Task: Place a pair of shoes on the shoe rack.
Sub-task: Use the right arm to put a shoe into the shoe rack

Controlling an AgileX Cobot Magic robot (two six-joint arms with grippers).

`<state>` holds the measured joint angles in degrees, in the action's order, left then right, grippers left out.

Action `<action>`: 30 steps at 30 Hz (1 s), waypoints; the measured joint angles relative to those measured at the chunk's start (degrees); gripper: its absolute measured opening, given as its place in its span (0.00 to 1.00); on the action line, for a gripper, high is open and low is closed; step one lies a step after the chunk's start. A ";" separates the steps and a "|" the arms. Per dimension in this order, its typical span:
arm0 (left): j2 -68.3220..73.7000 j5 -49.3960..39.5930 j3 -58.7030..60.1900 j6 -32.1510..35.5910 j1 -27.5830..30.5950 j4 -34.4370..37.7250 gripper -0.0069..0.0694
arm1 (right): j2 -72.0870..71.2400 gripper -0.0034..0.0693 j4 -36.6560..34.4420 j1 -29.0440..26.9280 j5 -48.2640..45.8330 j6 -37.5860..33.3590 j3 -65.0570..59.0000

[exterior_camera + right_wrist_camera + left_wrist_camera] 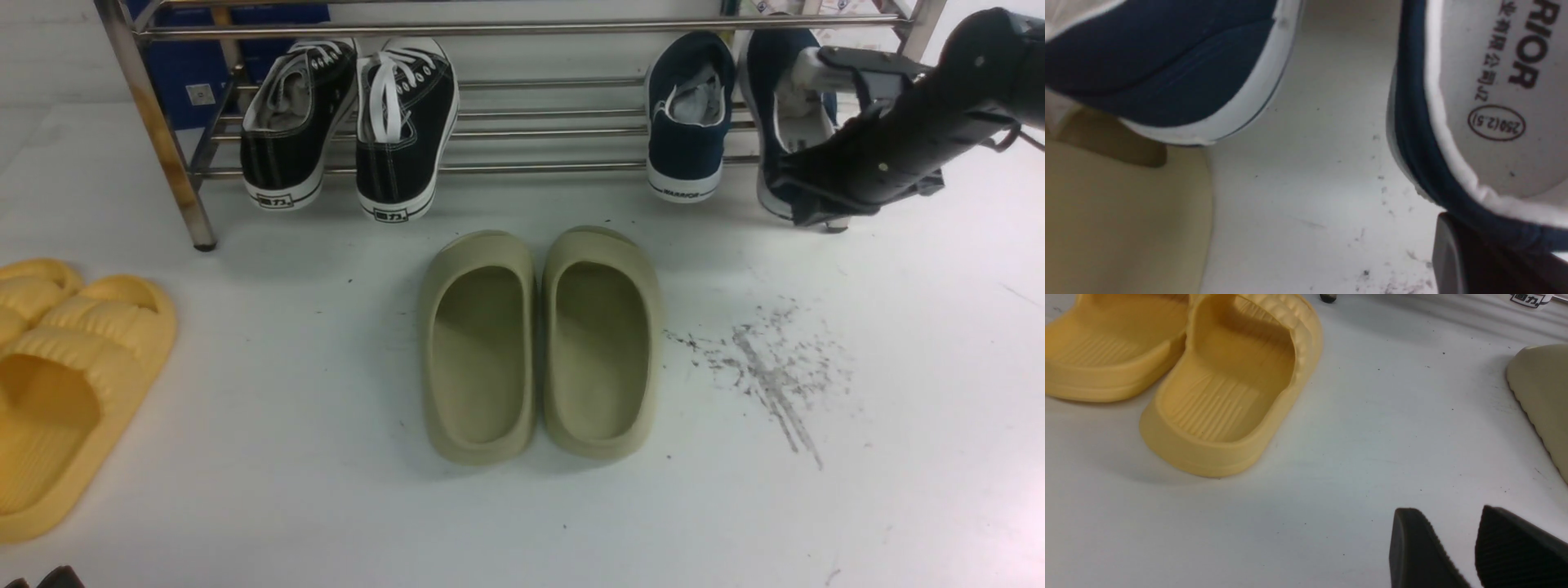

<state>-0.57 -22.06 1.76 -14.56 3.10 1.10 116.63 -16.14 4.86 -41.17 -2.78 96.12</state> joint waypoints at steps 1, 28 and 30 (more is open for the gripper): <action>0.00 0.00 0.00 0.00 0.00 0.00 0.40 | 0.00 0.05 0.19 -0.46 -0.47 0.44 0.90; 0.00 0.00 0.00 0.00 0.00 0.00 0.40 | 0.42 0.06 -1.51 -0.81 -6.04 -1.97 10.24; 0.00 0.00 0.00 0.00 0.00 0.00 0.40 | -0.71 0.07 -1.58 -0.81 -6.57 -3.05 10.53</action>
<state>-0.57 -22.06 1.76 -14.56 3.10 1.10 115.91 -17.72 4.06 -47.74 -5.84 106.65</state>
